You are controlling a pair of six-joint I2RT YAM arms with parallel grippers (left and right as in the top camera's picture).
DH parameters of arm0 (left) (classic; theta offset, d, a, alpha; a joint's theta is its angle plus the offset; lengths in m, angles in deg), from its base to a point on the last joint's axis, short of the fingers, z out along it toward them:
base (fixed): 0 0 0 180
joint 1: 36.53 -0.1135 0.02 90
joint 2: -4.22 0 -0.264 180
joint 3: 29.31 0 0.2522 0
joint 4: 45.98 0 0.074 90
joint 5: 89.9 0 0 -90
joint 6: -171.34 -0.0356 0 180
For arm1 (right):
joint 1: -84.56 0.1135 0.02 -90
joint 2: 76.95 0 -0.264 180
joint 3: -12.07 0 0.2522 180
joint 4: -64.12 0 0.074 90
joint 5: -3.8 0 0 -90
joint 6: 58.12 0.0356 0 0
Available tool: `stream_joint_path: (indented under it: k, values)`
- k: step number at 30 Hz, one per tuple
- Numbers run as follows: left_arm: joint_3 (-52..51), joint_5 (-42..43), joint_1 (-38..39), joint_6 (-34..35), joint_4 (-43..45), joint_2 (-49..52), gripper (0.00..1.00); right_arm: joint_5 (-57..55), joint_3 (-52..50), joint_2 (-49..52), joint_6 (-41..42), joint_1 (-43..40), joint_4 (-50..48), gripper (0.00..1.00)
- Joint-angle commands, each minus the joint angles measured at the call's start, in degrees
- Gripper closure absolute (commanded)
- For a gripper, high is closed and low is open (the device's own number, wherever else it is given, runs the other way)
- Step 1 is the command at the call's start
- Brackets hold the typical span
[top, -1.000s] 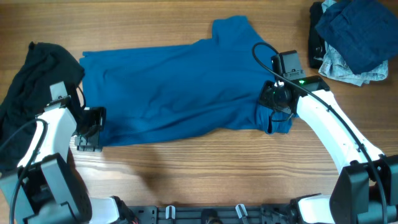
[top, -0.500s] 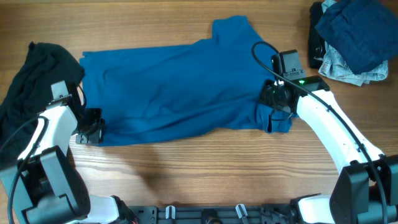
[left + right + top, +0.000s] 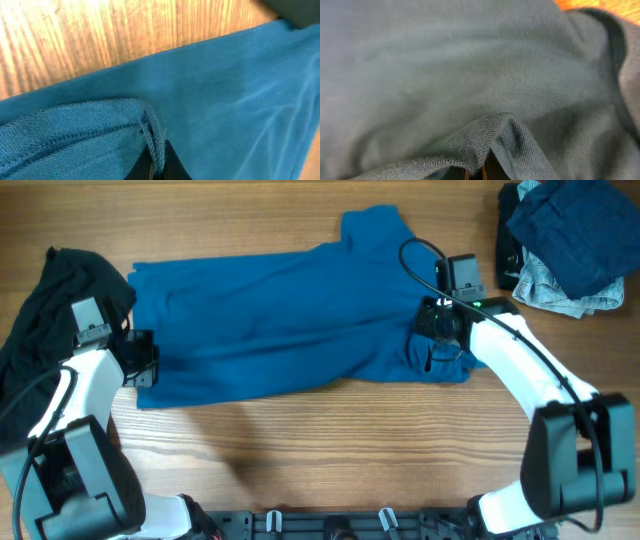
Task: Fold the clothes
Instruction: 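Lay the folded hem down and adjust the fold edges with both grippers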
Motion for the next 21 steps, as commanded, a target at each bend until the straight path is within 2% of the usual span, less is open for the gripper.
stream_joint_path:
  k: [1,10,11,14,15,16,17,18,19,21]
  values:
    - [0.7,-0.6,-0.2,0.0,2.3,-1.0,0.96,-0.6,1.1,2.6,-0.8,-0.5,-0.7,0.95]
    - [0.7,-6.0,3.4,0.0,9.7,2.1,0.96,-0.6,1.1,3.3,-1.0,-0.5,-1.5,0.96]
    - [0.7,-6.1,3.6,0.0,10.4,2.5,0.92,-0.6,1.1,3.3,-0.9,-0.5,-1.6,0.96]
    - [0.7,-8.5,3.6,0.0,10.4,2.6,0.92,-1.0,1.1,3.7,-1.0,-0.5,-1.5,0.95]
    - [0.7,-9.1,3.6,-0.1,10.4,2.6,0.90,-1.3,1.1,4.0,-1.0,-0.5,-1.5,0.91]
    - [0.7,-9.5,3.6,-1.0,10.5,2.6,0.84,-2.0,1.1,4.1,-1.0,-0.5,-1.4,0.78]
    - [0.7,-9.5,3.6,-3.0,10.9,2.6,0.69,-2.6,1.1,4.1,-0.9,-0.5,-1.4,0.51]
    - [0.7,-9.6,3.6,-4.6,11.2,2.6,0.46,-3.0,1.2,4.1,-0.8,-0.5,-1.5,0.28]
    - [0.7,-10.2,3.6,-5.8,11.5,2.6,0.44,-3.0,1.2,4.1,-0.8,-0.5,-1.5,0.22]
    - [1.3,-10.3,3.6,-9.3,11.9,2.6,0.28,-3.0,2.0,3.3,-0.8,-0.5,-0.6,0.16]
